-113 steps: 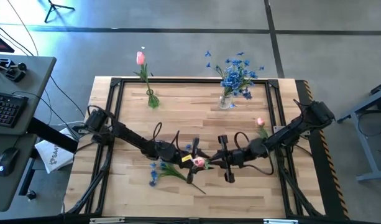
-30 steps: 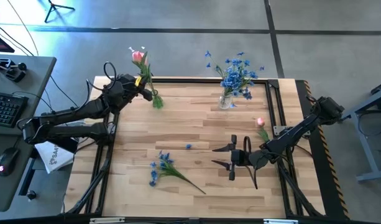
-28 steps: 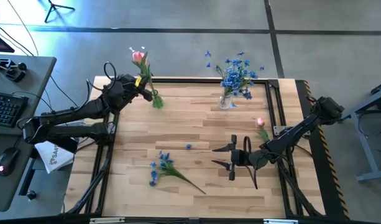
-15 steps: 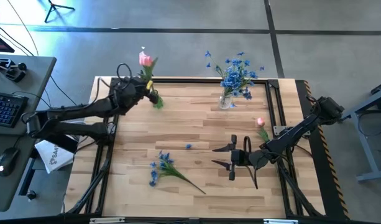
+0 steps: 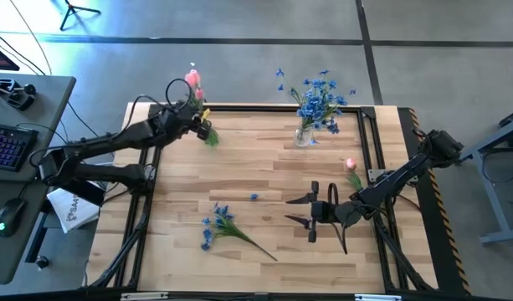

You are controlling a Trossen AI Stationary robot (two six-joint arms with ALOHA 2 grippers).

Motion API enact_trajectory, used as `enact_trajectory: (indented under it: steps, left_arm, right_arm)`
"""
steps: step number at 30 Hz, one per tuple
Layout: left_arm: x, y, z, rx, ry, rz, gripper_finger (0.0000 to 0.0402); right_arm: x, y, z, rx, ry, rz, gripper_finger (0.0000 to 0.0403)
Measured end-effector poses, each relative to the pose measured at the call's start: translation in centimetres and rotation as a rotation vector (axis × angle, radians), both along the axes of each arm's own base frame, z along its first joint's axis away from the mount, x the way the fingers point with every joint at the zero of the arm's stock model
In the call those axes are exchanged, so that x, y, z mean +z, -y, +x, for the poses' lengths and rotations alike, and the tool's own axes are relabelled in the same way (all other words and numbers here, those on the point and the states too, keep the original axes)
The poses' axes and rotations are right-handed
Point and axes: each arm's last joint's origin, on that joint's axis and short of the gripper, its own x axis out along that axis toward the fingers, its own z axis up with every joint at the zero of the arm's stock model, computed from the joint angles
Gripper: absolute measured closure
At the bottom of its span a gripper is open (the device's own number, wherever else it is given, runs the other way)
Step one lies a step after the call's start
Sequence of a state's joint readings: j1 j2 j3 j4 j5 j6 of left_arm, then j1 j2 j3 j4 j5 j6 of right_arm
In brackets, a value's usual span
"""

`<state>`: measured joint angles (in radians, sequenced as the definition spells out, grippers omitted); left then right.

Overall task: Sort flowers into vase by color
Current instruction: Put the blue flowers into the transparent vase

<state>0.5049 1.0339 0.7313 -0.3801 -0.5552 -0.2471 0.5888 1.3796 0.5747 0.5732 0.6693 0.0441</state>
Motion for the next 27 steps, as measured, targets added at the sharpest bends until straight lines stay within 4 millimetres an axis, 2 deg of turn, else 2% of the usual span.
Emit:
enact_trajectory:
  steps: [5, 10, 14, 18, 23, 27]
  left_arm:
    - [3.0, 0.6, 0.0, -0.069, -0.027, -0.077, 0.0263]
    - [6.2, 1.7, 0.2, -0.159, 0.026, -0.136, 0.0264]
    - [7.5, 3.5, 0.6, -0.256, 0.025, -0.146, 0.0271]
    - [6.9, 6.1, 1.1, -0.365, 0.031, -0.165, 0.0280]
    - [4.5, 10.5, 1.7, -0.472, 0.024, -0.219, 0.0291]
    - [2.0, 14.3, 2.4, -0.571, 0.078, -0.223, 0.0298]
  right_arm:
    - [-0.1, 0.0, 0.0, 0.000, -0.008, -0.005, 0.0215]
    - [-0.1, 0.0, 0.0, 0.000, -0.013, -0.009, 0.0215]
    - [-0.3, 0.0, -0.1, -0.001, -0.030, -0.017, 0.0215]
    - [-1.1, 0.2, -0.3, -0.021, -0.102, 0.012, 0.0215]
    - [-2.8, 0.6, -1.0, -0.069, -0.250, 0.103, 0.0215]
    - [-4.1, 1.1, -2.1, -0.093, -0.435, 0.204, 0.0215]
